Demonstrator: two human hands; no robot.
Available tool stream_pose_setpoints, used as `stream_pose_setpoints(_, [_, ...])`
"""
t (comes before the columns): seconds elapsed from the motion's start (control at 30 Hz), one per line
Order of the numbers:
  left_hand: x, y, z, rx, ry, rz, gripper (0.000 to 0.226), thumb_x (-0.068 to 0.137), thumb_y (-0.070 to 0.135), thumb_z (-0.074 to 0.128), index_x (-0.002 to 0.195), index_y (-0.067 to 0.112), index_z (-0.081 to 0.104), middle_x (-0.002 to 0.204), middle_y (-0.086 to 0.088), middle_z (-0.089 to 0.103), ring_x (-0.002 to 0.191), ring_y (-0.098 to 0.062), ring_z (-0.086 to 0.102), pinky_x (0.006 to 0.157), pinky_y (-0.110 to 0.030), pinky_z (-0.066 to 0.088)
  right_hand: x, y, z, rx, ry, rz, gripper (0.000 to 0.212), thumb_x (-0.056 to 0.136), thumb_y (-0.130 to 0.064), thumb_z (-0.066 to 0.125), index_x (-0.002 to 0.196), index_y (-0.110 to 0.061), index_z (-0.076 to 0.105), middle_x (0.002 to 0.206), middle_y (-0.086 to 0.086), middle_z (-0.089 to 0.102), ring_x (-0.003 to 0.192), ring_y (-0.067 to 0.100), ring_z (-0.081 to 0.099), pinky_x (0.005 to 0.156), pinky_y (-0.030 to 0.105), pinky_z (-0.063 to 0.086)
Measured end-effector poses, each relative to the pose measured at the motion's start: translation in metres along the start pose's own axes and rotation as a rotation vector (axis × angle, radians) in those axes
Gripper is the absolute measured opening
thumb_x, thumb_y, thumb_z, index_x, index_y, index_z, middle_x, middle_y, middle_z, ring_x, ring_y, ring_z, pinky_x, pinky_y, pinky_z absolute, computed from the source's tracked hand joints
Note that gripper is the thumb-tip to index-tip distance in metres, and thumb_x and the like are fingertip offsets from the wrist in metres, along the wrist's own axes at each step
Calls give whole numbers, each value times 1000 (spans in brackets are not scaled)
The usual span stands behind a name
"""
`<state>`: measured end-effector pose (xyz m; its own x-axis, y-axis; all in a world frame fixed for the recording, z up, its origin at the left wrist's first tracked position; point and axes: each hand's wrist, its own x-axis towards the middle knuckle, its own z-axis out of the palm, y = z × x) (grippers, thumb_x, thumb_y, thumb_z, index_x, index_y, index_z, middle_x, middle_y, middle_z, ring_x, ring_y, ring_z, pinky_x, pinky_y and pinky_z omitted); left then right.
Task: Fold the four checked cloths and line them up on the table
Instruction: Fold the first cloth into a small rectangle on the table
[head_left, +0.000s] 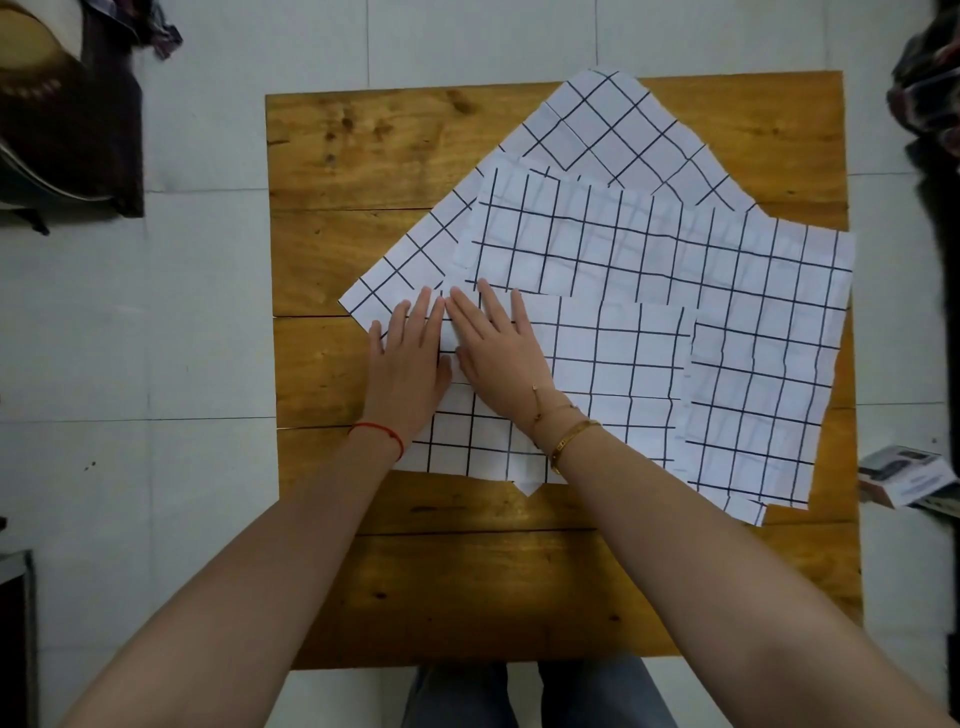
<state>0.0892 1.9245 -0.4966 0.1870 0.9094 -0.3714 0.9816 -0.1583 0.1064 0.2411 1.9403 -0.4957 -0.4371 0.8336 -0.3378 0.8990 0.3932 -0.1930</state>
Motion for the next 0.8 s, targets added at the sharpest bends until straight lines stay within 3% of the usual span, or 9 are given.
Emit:
stream_pose_setpoints(0.3, [-3,0,0,54,-4,-14,67,98,43,38,155,20,12,163,-5,7,148,-35,8,114,-65,11,-32,32,8,-59,27,113,58,102,-39,14,154,-13,16,162,0,16,150,30,4,119,57,7])
stream_pose_setpoints(0.8, [-2,4,-4,120,-37,-31,68,97,43,37,155,20,11,163,-5,5,147,-43,3,110,-71,7,-118,138,13,-13,50,556,61,102,-48,10,155,-19,-1,163,-5,-2,150,23,-10,118,54,-10])
